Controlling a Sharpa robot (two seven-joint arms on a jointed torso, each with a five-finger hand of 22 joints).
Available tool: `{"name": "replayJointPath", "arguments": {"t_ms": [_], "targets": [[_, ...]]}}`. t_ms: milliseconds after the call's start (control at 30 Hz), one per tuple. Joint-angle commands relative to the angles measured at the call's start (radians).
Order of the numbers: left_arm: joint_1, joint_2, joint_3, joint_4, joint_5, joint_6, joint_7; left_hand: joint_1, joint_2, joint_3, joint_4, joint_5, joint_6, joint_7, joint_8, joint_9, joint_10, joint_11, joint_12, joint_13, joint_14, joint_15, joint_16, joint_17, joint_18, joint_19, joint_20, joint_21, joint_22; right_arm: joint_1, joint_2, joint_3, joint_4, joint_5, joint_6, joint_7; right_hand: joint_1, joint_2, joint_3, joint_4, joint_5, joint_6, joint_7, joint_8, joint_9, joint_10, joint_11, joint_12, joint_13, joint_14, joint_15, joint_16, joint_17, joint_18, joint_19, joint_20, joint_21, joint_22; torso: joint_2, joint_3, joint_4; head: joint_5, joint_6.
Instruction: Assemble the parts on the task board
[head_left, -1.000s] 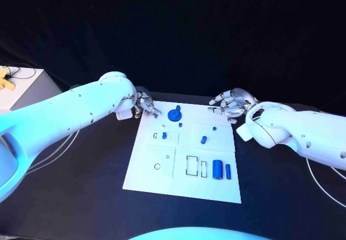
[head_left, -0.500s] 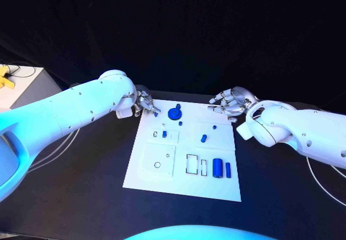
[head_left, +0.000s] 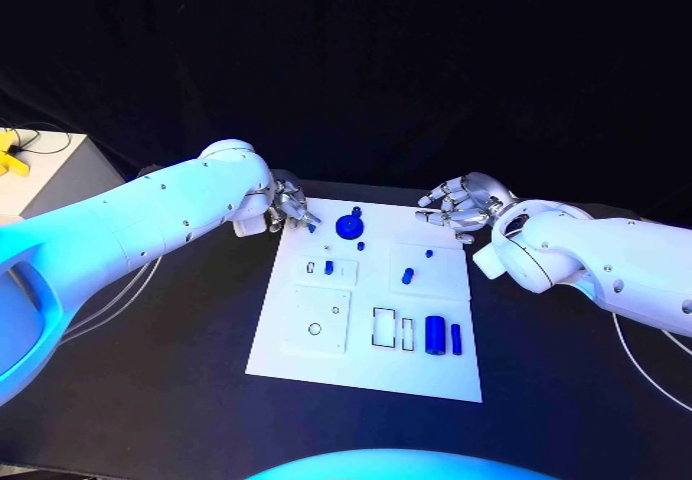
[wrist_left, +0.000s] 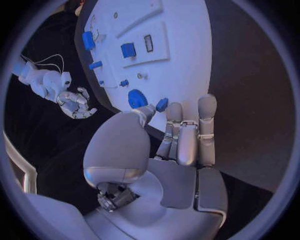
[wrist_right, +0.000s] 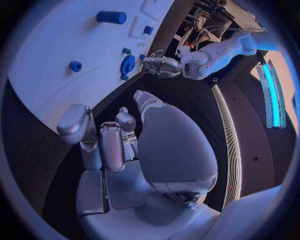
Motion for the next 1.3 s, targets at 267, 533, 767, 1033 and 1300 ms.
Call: {"name": "replayJointPath", "arguments": {"t_ms": [267, 533, 767, 1033, 1300], "targets": [[-0.003, 0.008, -0.001, -0.009, 0.009, 0.015, 0.004, 0.024, 0.007, 0.014, -0.002, -0.001, 0.007, -0.004, 0.008, -0.003, -0.003, -0.004, 0.007, -0.002, 0.006, 0.001, 0.006, 0.0, -0.008, 0.011, -0.001, 0.008, 0.006, -0.001, 0.0, 0.0, 0.005, -0.003, 0.019, 0.009, -0.009, 0.001, 0.005, 0.0, 0.004, -0.007, 0.003, 0.002, 0.0, -0.006, -0.002, -0.004, -0.001, 0.002, 0.007, -0.004, 0.0, 0.019, -0.004, 0.002, -0.006, -0.002, 0.0, 0.0002, -0.0001, -0.001, -0.003], [-0.003, 0.005, -0.001, -0.008, 0.012, 0.02, 0.004, 0.069, 0.03, 0.06, -0.004, -0.003, 0.014, -0.011, 0.022, -0.006, -0.001, -0.01, 0.008, -0.007, 0.011, -0.004, 0.014, 0.009, -0.011, 0.017, -0.003, 0.023, 0.026, -0.001, 0.0, 0.0, 0.005, -0.003, 0.019, 0.01, -0.009, 0.001, 0.006, -0.001, 0.004, -0.007, 0.003, 0.002, 0.0, -0.005, -0.002, -0.003, -0.001, 0.003, 0.007, -0.003, 0.0, 0.019, -0.003, 0.002, -0.005, -0.002, 0.0, 0.0002, 0.0007, -0.003, -0.005], [-0.003, -0.003, -0.001, 0.003, 0.031, 0.021, 0.004, 0.142, 0.025, 0.227, -0.049, -0.002, 0.011, -0.027, 0.082, 0.021, 0.014, -0.026, 0.006, -0.019, 0.015, -0.018, 0.02, 0.013, -0.014, 0.021, -0.013, 0.044, 0.05, -0.001, 0.0, 0.0, 0.004, -0.003, 0.017, 0.011, -0.009, 0.001, 0.006, -0.001, 0.004, -0.007, 0.003, 0.002, 0.0, -0.005, -0.002, -0.002, -0.001, 0.003, 0.007, -0.003, 0.0, 0.019, -0.003, 0.002, -0.006, -0.002, 0.0, 0.0001, 0.0007, -0.004, -0.006], [-0.004, -0.013, -0.001, 0.02, 0.049, 0.021, -0.001, 0.103, 0.002, 0.389, -0.108, -0.003, -0.003, -0.033, 0.158, 0.081, 0.031, -0.031, 0.01, -0.026, 0.018, -0.023, 0.025, 0.015, -0.016, 0.025, -0.018, 0.06, 0.068, -0.001, 0.001, 0.0, 0.003, -0.003, 0.016, 0.012, -0.01, 0.002, 0.007, 0.0, 0.005, -0.007, 0.003, 0.003, 0.0, -0.004, -0.002, -0.002, 0.0, 0.003, 0.007, -0.003, 0.001, 0.019, -0.003, 0.002, -0.005, -0.001, 0.0, 0.0005, 0.0007, -0.002, -0.007], [-0.004, -0.043, -0.001, 0.07, 0.06, -0.012, -0.01, 0.061, -0.024, 0.464, -0.15, 0.001, 0.003, -0.039, 0.183, 0.106, 0.048, -0.039, 0.024, -0.023, 0.032, -0.03, 0.034, 0.037, -0.022, 0.047, -0.023, 0.085, 0.105, -0.001, -0.001, 0.0, 0.003, -0.002, 0.015, 0.013, -0.011, 0.003, 0.008, 0.001, 0.005, -0.007, 0.003, 0.003, 0.0, -0.004, -0.002, -0.002, -0.001, 0.003, 0.007, -0.002, 0.002, 0.019, -0.003, 0.002, -0.005, -0.001, -0.001, 0.0007, 0.0018, -0.002, -0.006]]}}
